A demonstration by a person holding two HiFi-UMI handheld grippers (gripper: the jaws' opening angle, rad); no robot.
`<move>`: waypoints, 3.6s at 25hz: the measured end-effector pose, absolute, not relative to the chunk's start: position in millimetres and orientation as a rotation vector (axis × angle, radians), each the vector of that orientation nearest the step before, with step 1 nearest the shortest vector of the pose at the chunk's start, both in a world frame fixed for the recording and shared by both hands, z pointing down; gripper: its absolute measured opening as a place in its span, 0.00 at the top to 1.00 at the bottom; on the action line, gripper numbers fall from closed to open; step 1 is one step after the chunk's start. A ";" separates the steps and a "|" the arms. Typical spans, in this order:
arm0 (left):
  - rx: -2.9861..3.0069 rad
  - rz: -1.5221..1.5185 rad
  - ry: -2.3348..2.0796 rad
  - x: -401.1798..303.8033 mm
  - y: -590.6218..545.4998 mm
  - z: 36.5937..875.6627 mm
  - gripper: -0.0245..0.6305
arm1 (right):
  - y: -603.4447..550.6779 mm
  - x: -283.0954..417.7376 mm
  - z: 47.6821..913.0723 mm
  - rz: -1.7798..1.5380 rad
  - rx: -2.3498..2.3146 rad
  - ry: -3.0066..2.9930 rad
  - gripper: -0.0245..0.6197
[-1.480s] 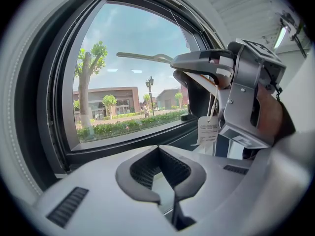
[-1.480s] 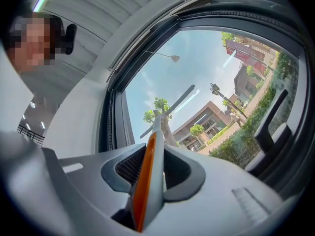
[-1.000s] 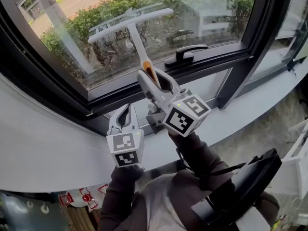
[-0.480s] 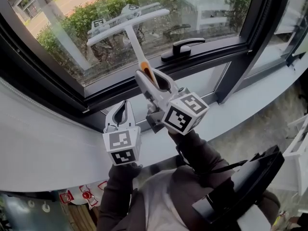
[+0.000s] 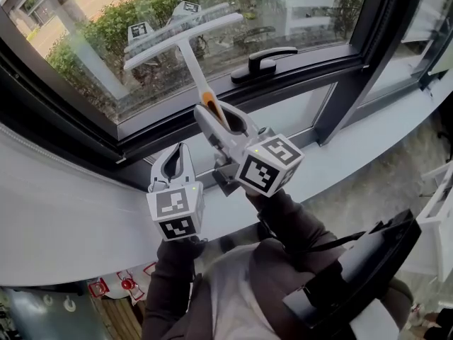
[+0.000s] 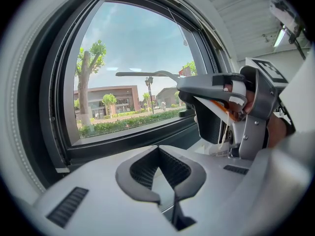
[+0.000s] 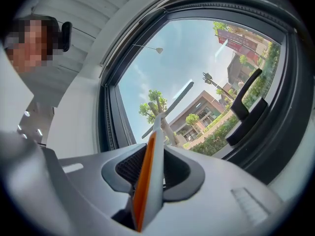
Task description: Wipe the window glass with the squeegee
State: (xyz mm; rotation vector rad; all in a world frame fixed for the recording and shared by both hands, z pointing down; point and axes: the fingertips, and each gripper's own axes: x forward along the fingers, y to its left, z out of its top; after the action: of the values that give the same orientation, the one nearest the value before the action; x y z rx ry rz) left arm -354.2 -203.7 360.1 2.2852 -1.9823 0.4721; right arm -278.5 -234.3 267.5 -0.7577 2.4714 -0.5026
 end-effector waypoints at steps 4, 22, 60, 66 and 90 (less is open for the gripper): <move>2.281 0.476 -1.980 -354.6 -204.1 362.1 0.96 | -234.1 -278.1 270.8 -0.511 -0.751 2.466 0.82; 2.274 0.484 -1.979 -357.3 -205.7 365.2 0.96 | -232.3 -277.9 293.8 -0.577 -0.741 2.457 0.82; 2.275 0.613 -1.930 -338.3 -202.4 384.7 0.96 | -222.8 -277.7 357.6 -0.852 -0.641 2.421 0.85; 2.264 0.612 -1.938 -336.9 -200.3 387.4 0.96 | -221.0 -276.0 369.4 -0.893 -0.640 2.422 0.85; 2.089 0.489 -2.014 -351.8 -173.3 406.5 0.96 | -197.4 -260.3 372.7 -0.933 -0.567 2.513 0.86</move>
State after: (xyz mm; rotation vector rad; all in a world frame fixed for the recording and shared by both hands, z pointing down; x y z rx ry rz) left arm -351.8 -173.3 406.5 2.0895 -2.0143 0.4886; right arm -260.3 -197.4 372.7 -0.5666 2.5128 -0.9334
